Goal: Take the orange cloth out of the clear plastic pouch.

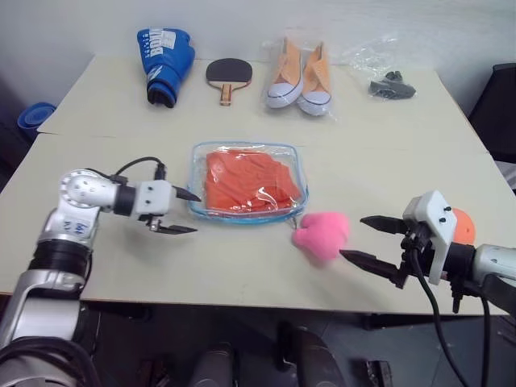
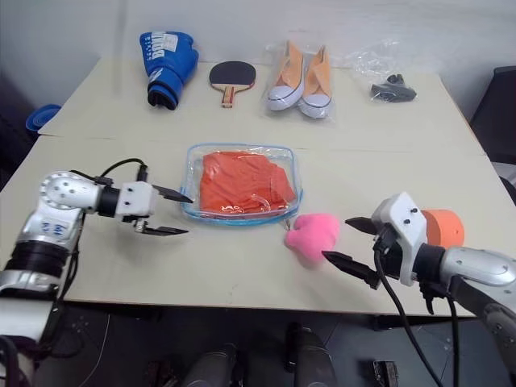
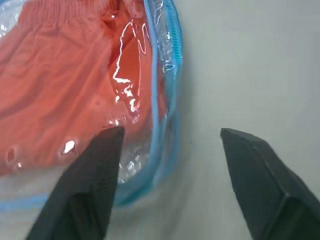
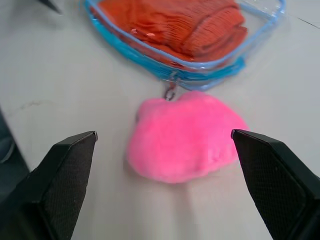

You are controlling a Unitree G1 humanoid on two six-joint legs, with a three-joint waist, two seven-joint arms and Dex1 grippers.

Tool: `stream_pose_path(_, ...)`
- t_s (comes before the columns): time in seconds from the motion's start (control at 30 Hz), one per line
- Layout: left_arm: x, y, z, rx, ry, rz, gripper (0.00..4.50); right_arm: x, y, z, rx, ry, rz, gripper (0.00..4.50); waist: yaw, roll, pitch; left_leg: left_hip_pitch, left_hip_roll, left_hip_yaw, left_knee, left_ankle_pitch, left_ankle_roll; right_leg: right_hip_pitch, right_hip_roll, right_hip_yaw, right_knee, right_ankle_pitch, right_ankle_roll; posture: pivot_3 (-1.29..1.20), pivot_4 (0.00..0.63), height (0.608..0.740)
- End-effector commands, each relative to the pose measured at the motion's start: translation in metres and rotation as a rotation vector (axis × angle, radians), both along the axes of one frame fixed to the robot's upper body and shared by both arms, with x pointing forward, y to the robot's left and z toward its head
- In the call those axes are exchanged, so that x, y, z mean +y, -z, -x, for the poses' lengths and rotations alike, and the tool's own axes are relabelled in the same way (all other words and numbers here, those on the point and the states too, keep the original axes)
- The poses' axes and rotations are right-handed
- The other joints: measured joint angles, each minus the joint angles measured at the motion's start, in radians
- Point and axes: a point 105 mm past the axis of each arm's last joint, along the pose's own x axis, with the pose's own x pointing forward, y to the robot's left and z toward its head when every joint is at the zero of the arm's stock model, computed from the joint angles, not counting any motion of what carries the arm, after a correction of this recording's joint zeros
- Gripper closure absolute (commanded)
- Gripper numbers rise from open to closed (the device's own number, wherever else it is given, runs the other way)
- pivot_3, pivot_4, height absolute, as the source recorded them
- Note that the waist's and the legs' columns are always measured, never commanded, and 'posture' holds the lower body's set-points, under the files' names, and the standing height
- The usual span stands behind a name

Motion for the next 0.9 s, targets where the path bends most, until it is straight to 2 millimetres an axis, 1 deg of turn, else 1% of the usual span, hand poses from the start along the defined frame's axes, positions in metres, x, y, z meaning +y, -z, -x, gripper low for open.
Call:
stream_pose_path(0.03, -0.012, -0.038, 0.024, 0.13, 0.022, 0.146, 1.07, -0.003, 0.0, -0.005, -0.005, 0.104, -0.055, 0.0, 0.001, 0.0, 0.0, 0.0, 0.0, 0.0, 0.0, 0.0, 0.0, 0.0, 0.0, 0.0, 0.0, 0.0, 0.0, 0.0, 0.15, 0.74)
stream_pose_path(0.1, -0.026, -0.053, 0.037, 0.184, 0.054, 0.224, 1.07, 0.001, 0.008, -0.007, 0.026, 0.13, -0.093, 0.0, 0.005, 0.001, 0.0, 0.0, -0.001, -0.001, 0.001, 0.0, 0.0, 0.0, 0.0, 0.0, 0.0, 0.0, 0.0, 0.0, 0.15, 0.74)
stream_pose_path(0.2, -0.043, -0.064, 0.049, 0.22, 0.085, 0.289, 1.07, 0.006, 0.015, -0.01, 0.059, 0.153, -0.144, 0.0, 0.005, 0.0, 0.0, 0.0, -0.001, -0.002, 0.001, 0.0, 0.0, 0.002, 0.0, 0.0, -0.001, 0.0, 0.0, 0.0, 0.15, 0.74)
stream_pose_path(0.27, -0.052, -0.065, 0.053, 0.225, 0.092, 0.304, 1.07, 0.007, 0.02, -0.014, 0.081, 0.177, -0.173, 0.0, 0.002, 0.0, 0.0, 0.0, -0.001, -0.001, 0.0, 0.0, 0.0, 0.002, 0.0, 0.001, -0.001, 0.0, 0.0, 0.0, 0.15, 0.74)
stream_pose_path(0.37, -0.059, -0.063, 0.056, 0.224, 0.099, 0.302, 1.07, 0.008, 0.031, -0.019, 0.123, 0.196, -0.188, 0.0, -0.001, 0.001, 0.0, 0.001, -0.001, 0.0, 0.0, 0.0, 0.0, 0.001, 0.002, 0.001, 0.0, 0.0, 0.0, 0.0, 0.15, 0.74)
stream_pose_path(0.47, -0.063, -0.062, 0.056, 0.213, 0.1, 0.304, 1.07, 0.013, 0.039, -0.022, 0.145, 0.185, -0.175, 0.0, -0.003, 0.001, 0.0, 0.001, -0.001, 0.001, -0.001, 0.0, -0.001, 0.001, 0.003, 0.002, 0.0, 0.0, 0.0, 0.0, 0.15, 0.74)
stream_pose_path(0.6, -0.065, -0.061, 0.051, 0.185, 0.088, 0.31, 1.07, 0.019, 0.045, -0.027, 0.157, 0.173, -0.189, 0.0, -0.001, 0.001, 0.0, 0.001, -0.001, 0.001, 0.0, 0.001, -0.001, 0.001, 0.005, 0.002, 0.0, 0.0, 0.0, 0.0, 0.15, 0.74)
stream_pose_path(0.7, -0.065, -0.061, 0.05, 0.179, 0.086, 0.312, 1.04, 0.023, 0.046, -0.029, 0.15, 0.163, -0.211, 0.62, 0.0, 0.001, 0.0, 0.001, -0.001, 0.001, 0.0, 0.001, -0.001, 0.001, 0.005, 0.002, 0.0, 0.0, 0.0, 0.0, 0.15, 0.74)
stream_pose_path(0.87, -0.065, -0.06, 0.05, 0.174, 0.083, 0.316, 1.04, 0.023, 0.041, -0.028, 0.125, 0.141, -0.214, 2.32, 0.001, 0.001, 0.0, 0.001, -0.001, 0.001, 0.0, 0.001, -0.001, 0.001, 0.005, 0.002, 0.0, 0.0, 0.0, 0.0, 0.15, 0.74)
stream_pose_path(0.9, -0.064, -0.06, 0.049, 0.173, 0.081, 0.316, 1.04, 0.023, 0.039, -0.027, 0.117, 0.132, -0.212, 2.72, 0.0, 0.001, 0.0, 0.001, -0.001, 0.001, 0.0, 0.001, -0.001, 0.001, 0.005, 0.002, 0.0, 0.0, 0.0, 0.0, 0.15, 0.74)
